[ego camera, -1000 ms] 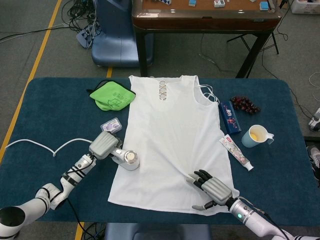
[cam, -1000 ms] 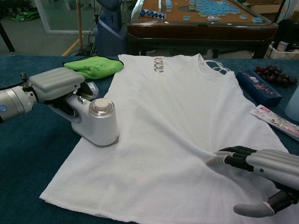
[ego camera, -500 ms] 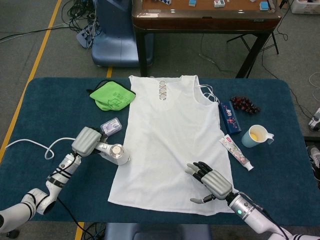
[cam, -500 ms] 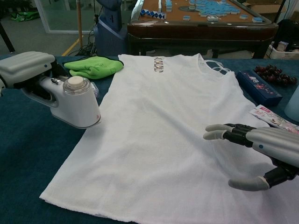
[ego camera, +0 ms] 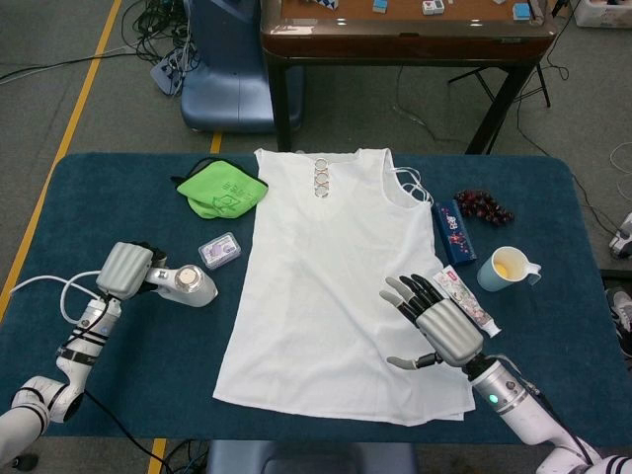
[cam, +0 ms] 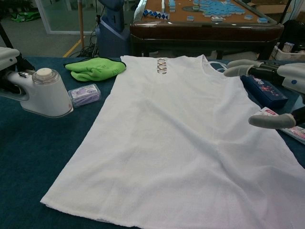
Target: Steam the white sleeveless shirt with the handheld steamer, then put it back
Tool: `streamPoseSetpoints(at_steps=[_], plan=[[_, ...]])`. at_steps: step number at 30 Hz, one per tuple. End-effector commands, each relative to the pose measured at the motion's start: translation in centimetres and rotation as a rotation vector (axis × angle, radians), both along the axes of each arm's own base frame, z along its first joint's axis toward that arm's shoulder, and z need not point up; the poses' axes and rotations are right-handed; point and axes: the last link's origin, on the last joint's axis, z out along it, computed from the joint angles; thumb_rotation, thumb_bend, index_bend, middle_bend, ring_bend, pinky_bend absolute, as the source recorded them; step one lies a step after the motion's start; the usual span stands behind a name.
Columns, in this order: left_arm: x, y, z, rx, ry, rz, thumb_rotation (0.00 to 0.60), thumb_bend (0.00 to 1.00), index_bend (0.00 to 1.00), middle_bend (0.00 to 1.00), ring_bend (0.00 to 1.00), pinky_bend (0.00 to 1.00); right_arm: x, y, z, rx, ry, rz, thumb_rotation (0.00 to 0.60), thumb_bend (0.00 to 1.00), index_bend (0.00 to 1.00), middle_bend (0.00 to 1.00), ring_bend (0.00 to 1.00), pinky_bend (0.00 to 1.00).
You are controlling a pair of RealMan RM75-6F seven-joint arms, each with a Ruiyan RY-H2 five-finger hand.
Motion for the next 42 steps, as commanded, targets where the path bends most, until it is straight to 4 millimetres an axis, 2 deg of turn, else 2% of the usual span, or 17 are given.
streamPoseSetpoints(at_steps=[1, 8, 17, 21, 24, 27, 29, 35, 42], plan=[[-1.5, -0.2, -0.1, 0.004, 0.005, 0.041, 0.6, 0.22, 0.78, 0.69, 0.56, 0.6, 0.2, -0.4, 1.7, -0.058, 0.011, -0.005, 0.22, 0.0, 0.0, 0.0, 0.0, 0.0], [-2.6, -0.7, -0.9, -0.006, 0.025, 0.058, 0.6, 0.22, 0.77, 0.68, 0.56, 0.6, -0.5, -0.1, 3.4, -0.103, 0.032, -0.041, 0.22, 0.0, 0.0, 0.0, 0.0, 0.0], [-1.8, -0.7, -2.6, -0.02, 0.035, 0.035, 0.6, 0.22, 0.77, 0.67, 0.55, 0.6, -1.2, 0.2, 3.8, -0.103, 0.037, -0.068, 0.221, 0.0, 0.0, 0.0, 0.0, 0.0], [-1.8, -0.6, -3.2, -0.024, 0.081, 0.035, 0.6, 0.22, 0.74, 0.64, 0.55, 0.58, -1.5, 0.3, 4.1, -0.106, 0.037, -0.078, 0.222, 0.0, 0.0, 0.0, 0.0, 0.0], [-1.8, -0.8, -3.3, -0.03, 0.075, 0.041, 0.6, 0.22, 0.66, 0.61, 0.53, 0.55, -1.8, 0.3, 4.4, -0.116, 0.034, -0.085, 0.221, 0.0, 0.0, 0.0, 0.0, 0.0], [-1.8, -1.1, -3.2, -0.031, 0.074, 0.037, 0.6, 0.22, 0.51, 0.53, 0.46, 0.52, -2.0, 0.2, 4.6, -0.122, 0.034, -0.09, 0.222, 0.0, 0.0, 0.0, 0.0, 0.0], [-1.9, -1.2, -3.2, -0.034, 0.08, 0.043, 0.6, 0.21, 0.37, 0.42, 0.38, 0.48, -2.0, 0.1, 4.6, -0.123, 0.032, -0.091, 0.221, 0.0, 0.0, 0.0, 0.0, 0.0], [-2.0, -1.9, -2.6, -0.032, 0.085, 0.065, 0.6, 0.2, 0.12, 0.24, 0.2, 0.37, -2.1, -0.2, 4.8, -0.131, 0.024, -0.088, 0.222, 0.0, 0.0, 0.0, 0.0, 0.0], [-1.9, -3.2, -1.9, -0.045, 0.092, 0.102, 0.6, 0.2, 0.04, 0.17, 0.14, 0.33, -2.6, -0.6, 5.4, -0.15, 0.019, -0.099, 0.222, 0.0, 0.0, 0.0, 0.0, 0.0]])
